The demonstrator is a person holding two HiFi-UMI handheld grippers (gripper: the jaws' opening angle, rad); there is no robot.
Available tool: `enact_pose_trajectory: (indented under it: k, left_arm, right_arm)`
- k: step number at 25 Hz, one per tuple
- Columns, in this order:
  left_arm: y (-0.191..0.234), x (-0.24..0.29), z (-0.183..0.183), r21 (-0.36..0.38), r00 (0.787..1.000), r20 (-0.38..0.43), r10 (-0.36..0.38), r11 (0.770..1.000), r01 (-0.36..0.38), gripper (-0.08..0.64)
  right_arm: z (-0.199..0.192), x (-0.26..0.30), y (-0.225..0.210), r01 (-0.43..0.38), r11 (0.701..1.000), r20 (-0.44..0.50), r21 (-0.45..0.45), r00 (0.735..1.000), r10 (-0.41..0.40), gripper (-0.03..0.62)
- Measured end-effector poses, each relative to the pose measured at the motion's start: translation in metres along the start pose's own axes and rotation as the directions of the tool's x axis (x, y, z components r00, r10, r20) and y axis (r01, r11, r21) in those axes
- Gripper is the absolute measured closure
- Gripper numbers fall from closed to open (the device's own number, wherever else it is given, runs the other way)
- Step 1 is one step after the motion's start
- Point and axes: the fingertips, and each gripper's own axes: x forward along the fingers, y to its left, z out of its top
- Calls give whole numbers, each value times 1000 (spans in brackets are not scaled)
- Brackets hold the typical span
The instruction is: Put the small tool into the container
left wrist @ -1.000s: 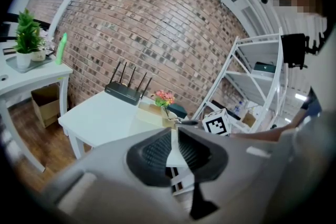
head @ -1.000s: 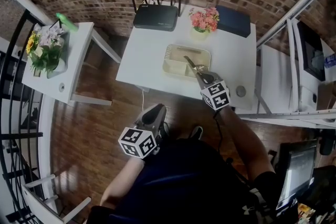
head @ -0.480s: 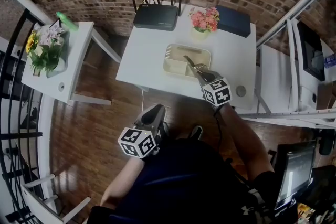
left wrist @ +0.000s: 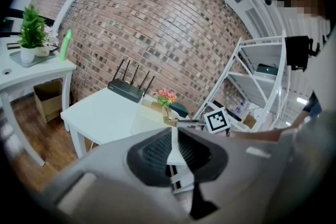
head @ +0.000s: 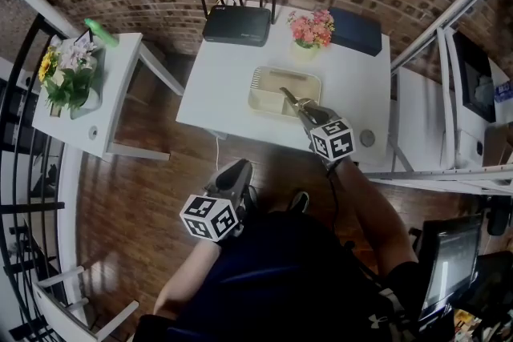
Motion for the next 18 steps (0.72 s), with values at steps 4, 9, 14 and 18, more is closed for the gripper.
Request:
enact_pose_trajectory:
  k: [4,9,14,18]
  left_arm:
    - [0,1,-1,-1,1000,-1,0,1000,0,524]
    - [-3,5,-2,2,1000,-7,-8,1000,8,523]
    - [-8,9,-2,5,1000,-18,-20,1000,20,524]
    - [-13,14,-4,15,999,-28,-33,999,33,524]
  right_arm:
    - [4,-6,3,-1,1000,22,9,1000,1,504]
    - [19,-21,5,8,999,91,34,996,-11,500]
    - [32,-39,7,0,998,144,61,989,-9,500]
    - [36,-59,8,-10,994,187,108,982,-10,502]
